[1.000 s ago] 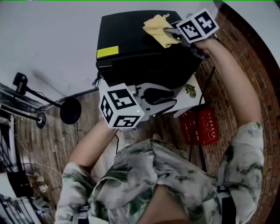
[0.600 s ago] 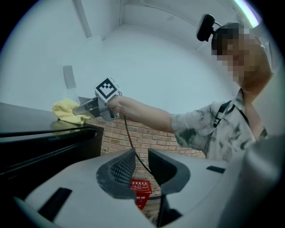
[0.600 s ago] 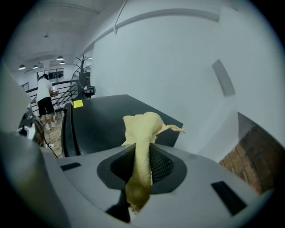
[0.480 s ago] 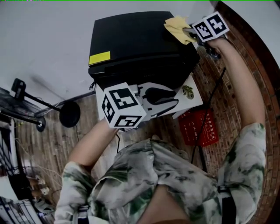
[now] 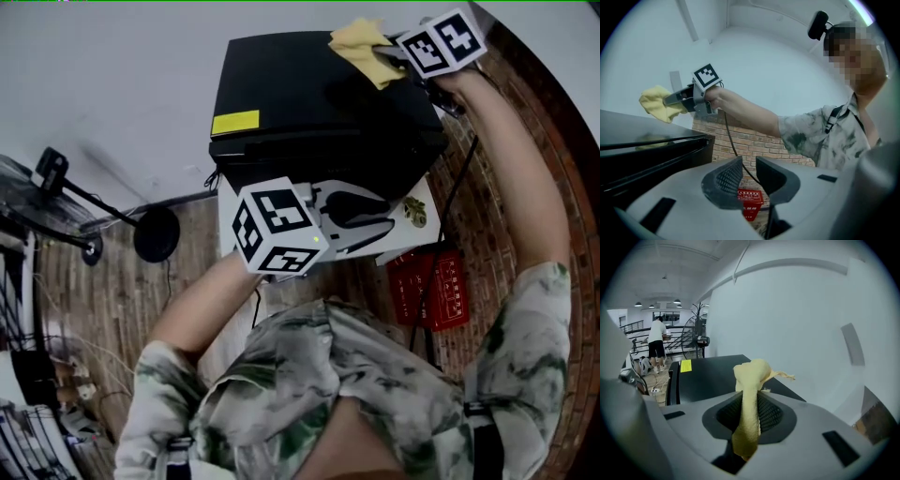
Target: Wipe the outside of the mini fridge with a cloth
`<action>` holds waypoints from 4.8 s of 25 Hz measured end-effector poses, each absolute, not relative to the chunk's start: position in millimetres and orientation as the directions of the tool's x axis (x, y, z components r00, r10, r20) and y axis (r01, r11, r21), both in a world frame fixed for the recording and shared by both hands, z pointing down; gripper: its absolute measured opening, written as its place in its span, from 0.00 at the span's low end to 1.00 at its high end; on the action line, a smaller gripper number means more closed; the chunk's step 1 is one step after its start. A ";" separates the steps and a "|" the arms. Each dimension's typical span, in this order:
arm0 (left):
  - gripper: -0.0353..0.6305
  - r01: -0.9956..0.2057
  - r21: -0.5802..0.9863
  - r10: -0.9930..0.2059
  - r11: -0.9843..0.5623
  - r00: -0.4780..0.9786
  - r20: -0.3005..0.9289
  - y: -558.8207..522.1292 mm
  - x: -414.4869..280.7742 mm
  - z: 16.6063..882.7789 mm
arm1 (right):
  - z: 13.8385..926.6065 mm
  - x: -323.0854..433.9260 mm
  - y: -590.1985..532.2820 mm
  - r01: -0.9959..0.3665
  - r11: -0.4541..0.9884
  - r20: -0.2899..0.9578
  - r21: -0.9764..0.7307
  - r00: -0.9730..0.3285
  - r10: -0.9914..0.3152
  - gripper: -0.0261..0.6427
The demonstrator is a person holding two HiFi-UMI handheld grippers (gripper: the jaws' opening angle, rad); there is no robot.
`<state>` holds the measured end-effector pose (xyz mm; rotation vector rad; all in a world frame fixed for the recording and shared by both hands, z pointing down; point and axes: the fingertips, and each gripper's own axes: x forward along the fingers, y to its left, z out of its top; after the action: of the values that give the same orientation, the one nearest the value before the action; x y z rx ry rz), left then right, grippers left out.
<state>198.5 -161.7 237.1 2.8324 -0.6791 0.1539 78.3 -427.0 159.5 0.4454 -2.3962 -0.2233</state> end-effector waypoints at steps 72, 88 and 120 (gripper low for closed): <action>0.18 -0.519 0.132 -0.502 -0.844 0.853 0.146 -262.3 283.0 245.6 | 153.2 152.5 -576.1 -0.304 0.912 0.506 0.274 -0.761 -0.406 0.17; 0.18 -0.543 0.101 -0.521 -0.833 0.834 0.182 -284.5 355.2 272.4 | 228.2 219.3 -596.6 -0.390 0.920 0.413 0.048 -0.831 -0.374 0.17; 0.18 -0.602 0.132 -0.558 -0.787 0.787 0.265 -282.9 358.7 302.9 | 490.3 183.1 -599.2 -0.448 0.849 0.494 -0.281 -0.826 -0.272 0.17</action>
<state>358.7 -282.9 302.9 2.7677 -0.9099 0.3137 183.1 -599.2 490.3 0.5307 -2.5807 0.5425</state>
